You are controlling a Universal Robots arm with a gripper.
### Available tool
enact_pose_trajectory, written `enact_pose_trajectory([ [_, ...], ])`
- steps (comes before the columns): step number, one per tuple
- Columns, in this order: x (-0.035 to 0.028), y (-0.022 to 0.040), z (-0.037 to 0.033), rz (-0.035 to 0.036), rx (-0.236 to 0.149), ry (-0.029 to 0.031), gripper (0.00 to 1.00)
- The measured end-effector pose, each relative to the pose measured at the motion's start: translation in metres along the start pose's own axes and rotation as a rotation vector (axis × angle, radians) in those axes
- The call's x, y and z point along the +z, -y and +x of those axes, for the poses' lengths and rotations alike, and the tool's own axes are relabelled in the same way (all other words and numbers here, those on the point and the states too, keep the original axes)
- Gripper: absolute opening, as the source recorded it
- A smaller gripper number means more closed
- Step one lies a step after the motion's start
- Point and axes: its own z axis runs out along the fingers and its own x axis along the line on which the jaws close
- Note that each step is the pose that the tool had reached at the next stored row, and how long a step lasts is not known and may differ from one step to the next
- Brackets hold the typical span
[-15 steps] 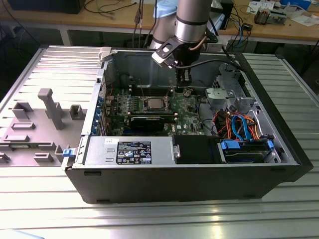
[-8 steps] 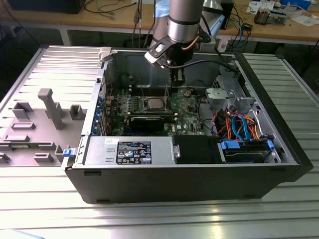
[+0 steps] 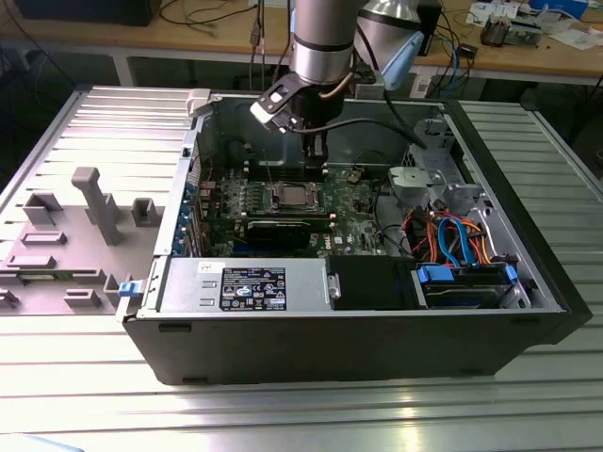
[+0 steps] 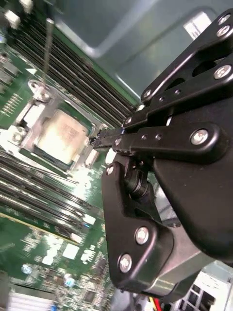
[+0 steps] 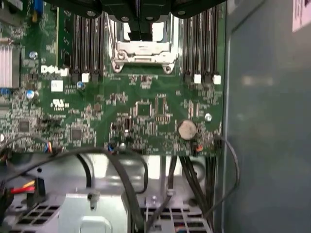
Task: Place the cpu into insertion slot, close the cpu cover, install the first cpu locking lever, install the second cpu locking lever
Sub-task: 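Close the cpu cover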
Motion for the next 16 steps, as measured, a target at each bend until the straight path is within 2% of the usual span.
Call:
enact_pose_trajectory([
  [2, 0.0048, 0.0123, 0.0004, 0.0, 0.0, 0.0, 0.11],
  [4, 0.0075, 0.0192, 0.0005, 0.0, 0.0, 0.0, 0.11],
  [5, 0.01, 0.0257, 0.0007, 0.0, 0.0, 0.0, 0.11],
  [6, 0.0118, 0.03, 0.0008, 0.0, 0.0, 0.0, 0.11],
  [8, 0.0148, 0.0349, 0.0007, 0.0001, 0.0, 0.0, 0.11],
  [12, 0.0214, 0.0349, 0.0002, 0.0001, -0.002, 0.0, 0.11],
  [16, 0.032, 0.0351, -0.0004, 0.0002, -0.002, 0.0, 0.11],
])
